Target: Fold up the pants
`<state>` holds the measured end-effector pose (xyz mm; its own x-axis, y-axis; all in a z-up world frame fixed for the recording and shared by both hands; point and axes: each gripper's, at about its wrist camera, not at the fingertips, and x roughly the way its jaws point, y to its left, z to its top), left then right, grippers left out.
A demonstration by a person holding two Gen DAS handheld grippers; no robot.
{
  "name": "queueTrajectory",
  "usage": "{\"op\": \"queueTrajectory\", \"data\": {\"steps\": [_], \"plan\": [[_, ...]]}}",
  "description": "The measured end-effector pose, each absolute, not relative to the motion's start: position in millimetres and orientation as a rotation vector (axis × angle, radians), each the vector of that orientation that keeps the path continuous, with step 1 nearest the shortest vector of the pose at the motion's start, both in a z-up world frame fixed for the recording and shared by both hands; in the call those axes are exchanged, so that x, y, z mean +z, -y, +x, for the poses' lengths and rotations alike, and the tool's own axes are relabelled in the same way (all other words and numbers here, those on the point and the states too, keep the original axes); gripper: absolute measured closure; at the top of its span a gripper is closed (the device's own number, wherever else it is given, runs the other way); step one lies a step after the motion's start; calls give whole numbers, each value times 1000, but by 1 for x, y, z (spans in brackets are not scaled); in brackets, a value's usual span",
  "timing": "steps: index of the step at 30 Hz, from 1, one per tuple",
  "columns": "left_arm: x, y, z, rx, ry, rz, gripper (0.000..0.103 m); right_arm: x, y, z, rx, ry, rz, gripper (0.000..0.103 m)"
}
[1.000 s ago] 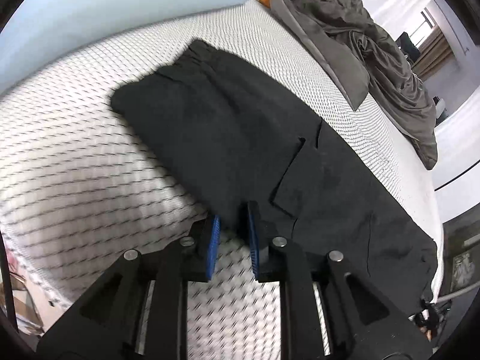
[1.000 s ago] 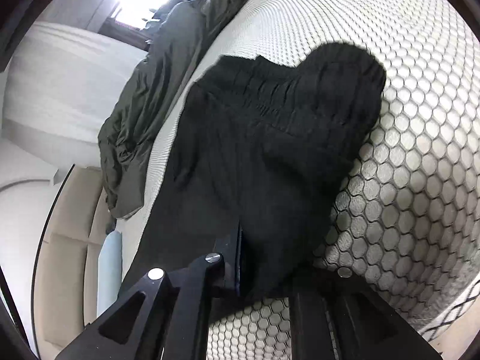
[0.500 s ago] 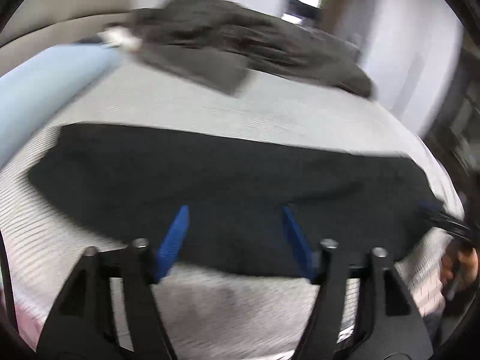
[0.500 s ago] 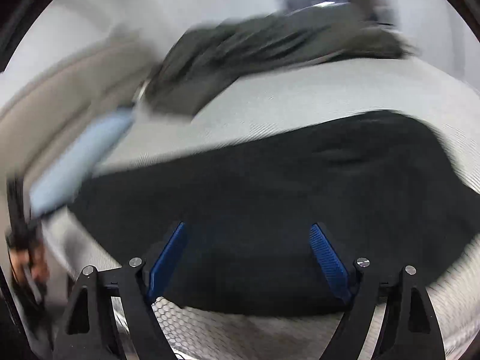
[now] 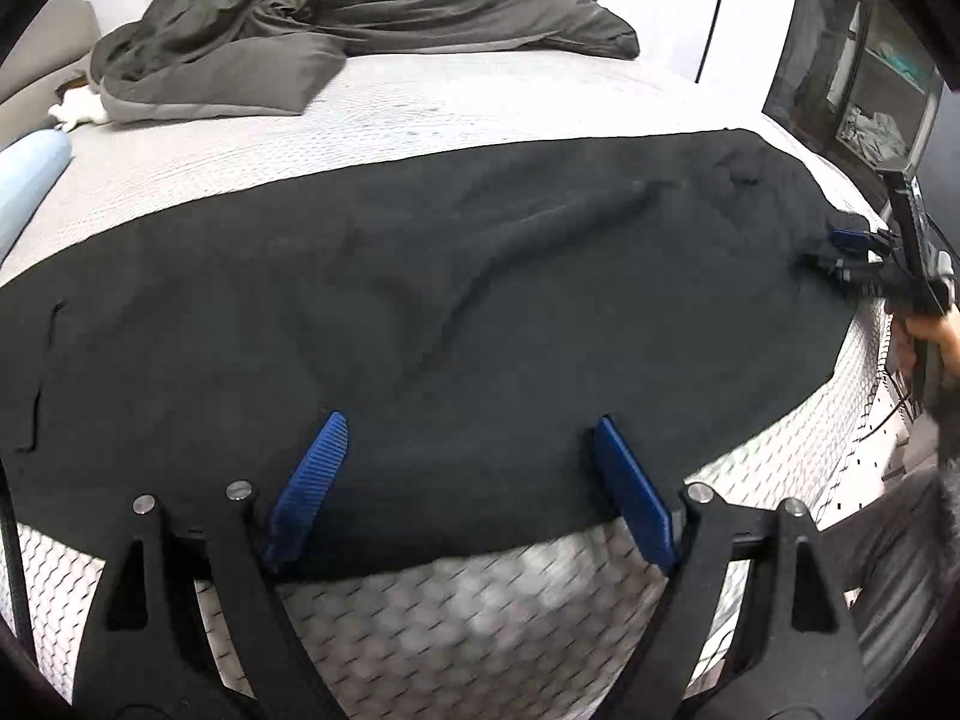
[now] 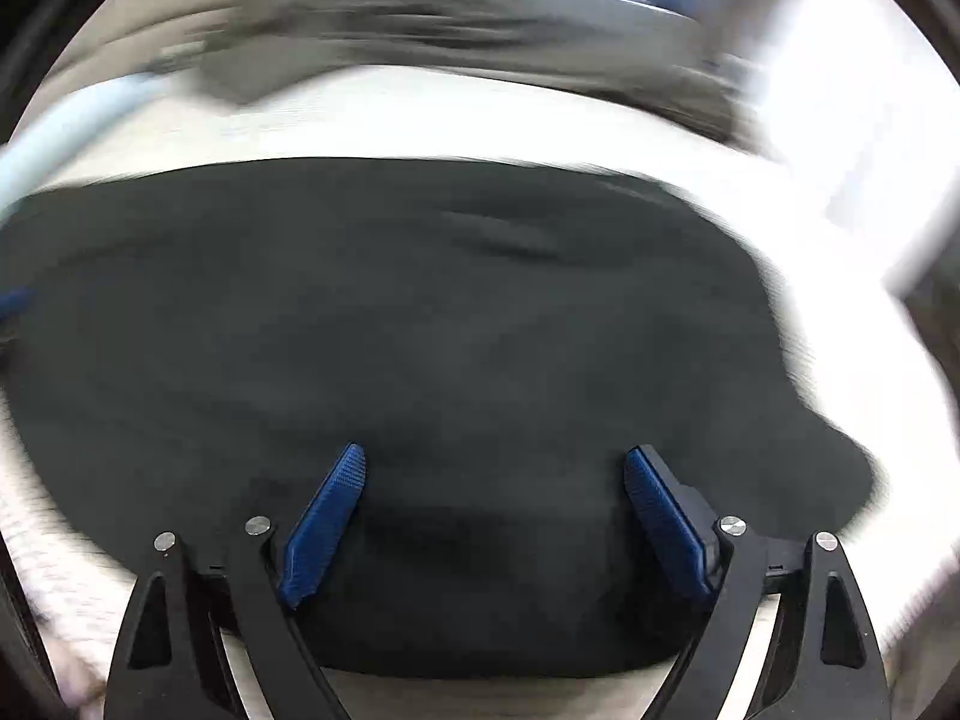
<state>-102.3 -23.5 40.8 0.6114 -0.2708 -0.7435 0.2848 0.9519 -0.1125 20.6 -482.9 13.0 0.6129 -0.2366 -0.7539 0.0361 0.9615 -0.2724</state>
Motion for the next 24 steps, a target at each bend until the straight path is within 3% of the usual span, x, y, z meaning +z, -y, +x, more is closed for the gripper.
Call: {"op": "queueTrajectory", "data": {"steps": [2,5,8,14,17,24], "plan": [[39,15,-109,-300,-854,22,20,15,512,22,-113,-915,-94,16],[48,9,-97,-285,-847,-5,20,28,494,17,-115,-878,-168,16],[59,31,-85,-305,-827,-10,20,44,438,19,58,-824,-163,16],[38,63,-42,-276,-931,55,20,22,351,47,282,-909,-318,16],[38,43,-47,-239,-921,46,20,16,384,52,202,-913,-358,15],[35,-25,-58,-128,-917,-54,20,28,552,30,-249,-900,-113,16]]}}
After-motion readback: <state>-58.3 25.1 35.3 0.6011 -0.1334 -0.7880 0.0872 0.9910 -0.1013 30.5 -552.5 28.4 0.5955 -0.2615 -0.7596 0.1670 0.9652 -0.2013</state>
